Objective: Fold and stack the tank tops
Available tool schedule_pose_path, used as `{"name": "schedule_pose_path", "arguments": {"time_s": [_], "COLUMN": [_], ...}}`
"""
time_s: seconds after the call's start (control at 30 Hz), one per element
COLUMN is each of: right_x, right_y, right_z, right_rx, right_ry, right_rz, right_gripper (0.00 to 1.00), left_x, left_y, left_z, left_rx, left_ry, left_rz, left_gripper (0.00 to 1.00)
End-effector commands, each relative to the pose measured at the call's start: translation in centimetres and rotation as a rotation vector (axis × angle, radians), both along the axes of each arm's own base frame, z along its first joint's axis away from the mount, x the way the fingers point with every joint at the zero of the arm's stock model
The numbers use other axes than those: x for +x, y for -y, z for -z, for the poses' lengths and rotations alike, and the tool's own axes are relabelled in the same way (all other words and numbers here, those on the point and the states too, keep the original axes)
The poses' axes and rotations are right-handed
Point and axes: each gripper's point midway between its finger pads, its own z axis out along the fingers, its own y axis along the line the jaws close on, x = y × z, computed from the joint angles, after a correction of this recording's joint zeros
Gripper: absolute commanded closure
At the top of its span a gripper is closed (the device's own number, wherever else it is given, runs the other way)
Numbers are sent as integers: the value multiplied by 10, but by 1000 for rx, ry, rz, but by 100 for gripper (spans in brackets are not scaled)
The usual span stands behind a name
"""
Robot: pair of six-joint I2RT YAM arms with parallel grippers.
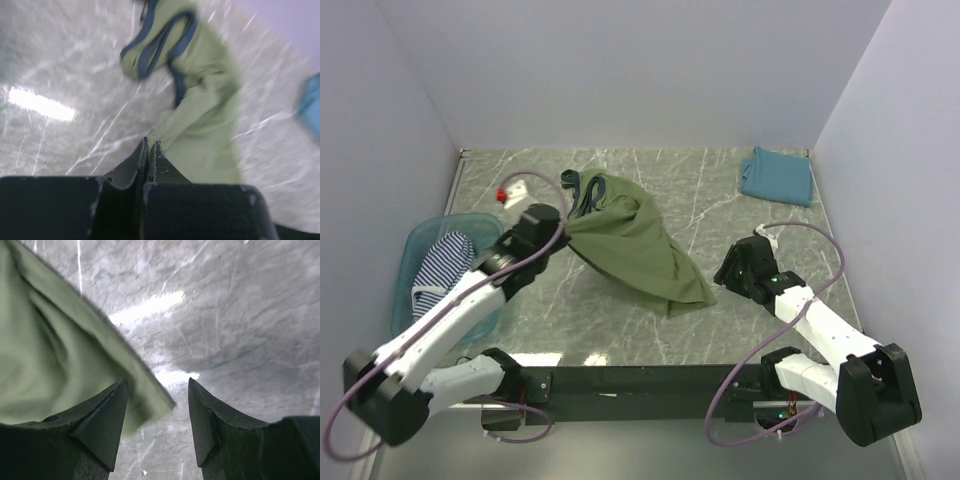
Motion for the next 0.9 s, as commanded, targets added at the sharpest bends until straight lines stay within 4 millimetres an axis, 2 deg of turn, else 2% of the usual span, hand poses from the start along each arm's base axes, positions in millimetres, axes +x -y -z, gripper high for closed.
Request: {"name": "schedule_pose_path", "arguments": {"time_s": [0.0,0.13,0.27,0.53,0.6,0.8,0.87], "right_x": [5,-4,-10,-33,-44,-66,-74], "right_y": [-15,-49,-66,-86,-92,-87,-93], "right_z": [-6,2,15,32,36,54,56], "right_rx": [81,99,72,60,45,-6,-7], "right_ry": [46,30,-2,-36,-55,-102,-110], "right_rz": [-21,-110,-125,-169,-194,-170,-188], "right_gripper": [41,41,42,45,45,51,52], "left_x": [-11,-16,-16,-19,-19,-20,-20], "left_y": [-28,-25,-32,-36,-37,-34,-34], "left_z": [-32,-50,-64,-87,-88,-92,-91], "left_rx": [-27,-59,-38,-49,-44,-47,-43], "left_ry": [56,92,97,149,148,154,151], "left_rz": [-92,-51,-82,-81,-79,-62,-58], "left_gripper": [99,99,100,100,99,99,99]}}
